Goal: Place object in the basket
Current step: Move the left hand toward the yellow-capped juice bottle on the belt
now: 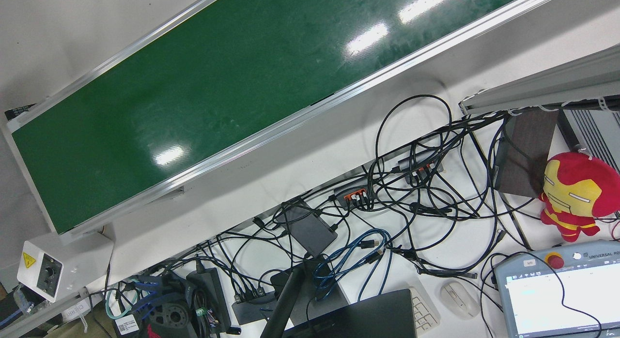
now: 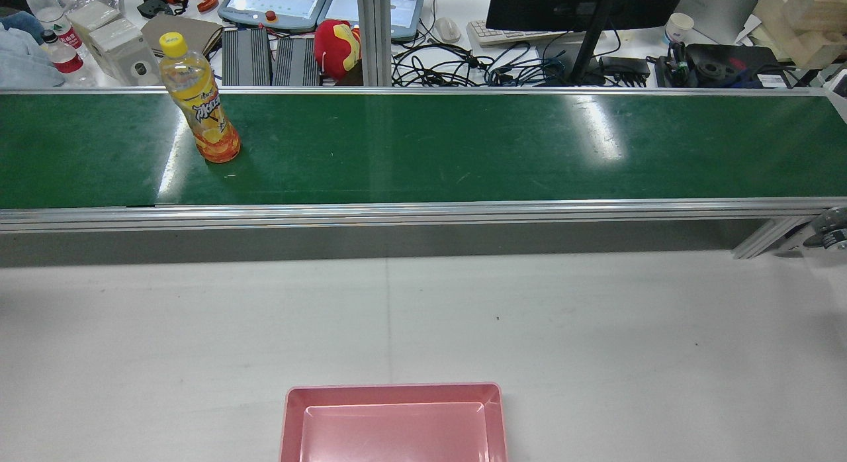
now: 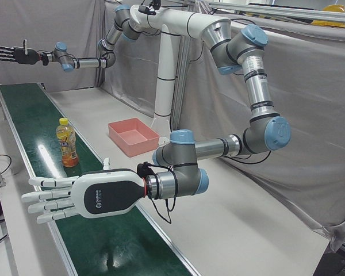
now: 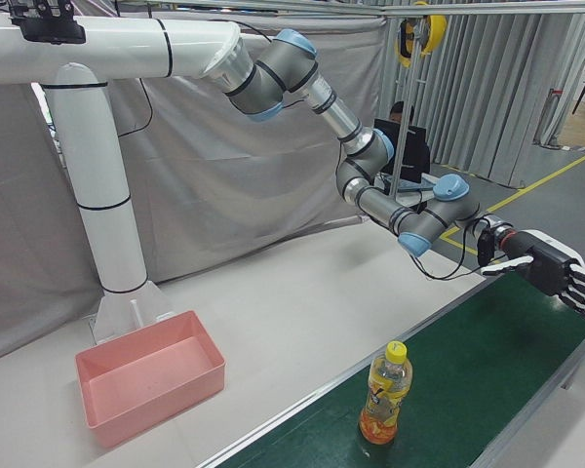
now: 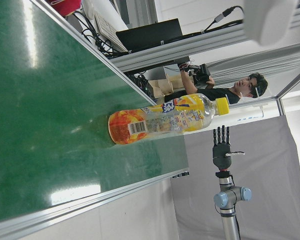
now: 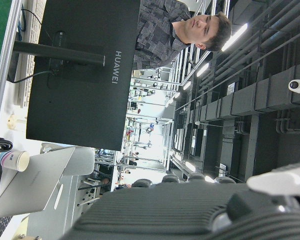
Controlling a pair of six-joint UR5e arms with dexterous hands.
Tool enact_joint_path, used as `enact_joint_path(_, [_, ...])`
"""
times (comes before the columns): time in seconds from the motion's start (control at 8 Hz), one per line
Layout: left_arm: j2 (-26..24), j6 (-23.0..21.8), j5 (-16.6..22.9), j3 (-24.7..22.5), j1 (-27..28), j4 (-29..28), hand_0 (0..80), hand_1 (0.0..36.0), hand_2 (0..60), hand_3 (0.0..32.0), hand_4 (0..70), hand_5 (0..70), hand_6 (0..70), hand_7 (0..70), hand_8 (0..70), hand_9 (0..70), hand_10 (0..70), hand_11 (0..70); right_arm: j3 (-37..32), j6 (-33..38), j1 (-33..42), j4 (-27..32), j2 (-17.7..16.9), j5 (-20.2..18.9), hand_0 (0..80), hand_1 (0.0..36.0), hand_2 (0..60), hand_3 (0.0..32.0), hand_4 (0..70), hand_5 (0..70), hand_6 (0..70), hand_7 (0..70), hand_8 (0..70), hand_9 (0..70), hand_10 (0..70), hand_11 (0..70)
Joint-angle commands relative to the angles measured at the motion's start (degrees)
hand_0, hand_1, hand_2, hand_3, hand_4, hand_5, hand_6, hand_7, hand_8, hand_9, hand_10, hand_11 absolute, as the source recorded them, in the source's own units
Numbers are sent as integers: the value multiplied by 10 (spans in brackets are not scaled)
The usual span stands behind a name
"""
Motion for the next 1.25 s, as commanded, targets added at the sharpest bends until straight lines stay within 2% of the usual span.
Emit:
enact_joint_path(0.0, [74, 0, 11, -94, 2, -4, 800, 73, 0, 70, 0, 157, 0, 0, 47, 58, 42, 87, 1, 0, 0, 0, 0, -1, 0, 0, 0, 0, 0, 0, 0, 0, 0, 0, 0, 0])
enact_joint_path(0.12, [78, 0, 11, -107, 22, 0, 800, 82, 0, 54, 0, 165, 0, 0, 54, 68, 52, 103, 0, 0, 0, 0, 0, 0, 0, 0, 0, 0, 0, 0, 0, 0, 0, 0, 0, 0])
enact_joint_path(0.38, [77, -1, 3, -115, 65, 11, 800, 92, 0, 60, 0, 176, 0, 0, 59, 73, 52, 105, 0, 0, 0, 0, 0, 0, 0, 0, 0, 0, 0, 0, 0, 0, 0, 0, 0, 0])
enact_joint_path(0.62, [77, -5, -71, -151, 110, 44, 800, 158, 0, 52, 34, 194, 0, 0, 70, 87, 71, 136, 0, 0, 0, 0, 0, 0, 0, 0, 0, 0, 0, 0, 0, 0, 0, 0, 0, 0])
enact_joint_path(0.88, [76, -6, -125, -162, 168, 56, 800, 101, 0, 52, 39, 189, 0, 0, 59, 74, 53, 108, 1, 0, 0, 0, 0, 0, 0, 0, 0, 0, 0, 0, 0, 0, 0, 0, 0, 0])
enact_joint_path(1.12, [70, -4, -151, -180, 204, 78, 800, 107, 0, 60, 48, 184, 0, 0, 59, 73, 37, 86, 2, 0, 0, 0, 0, -1, 0, 0, 0, 0, 0, 0, 0, 0, 0, 0, 0, 0])
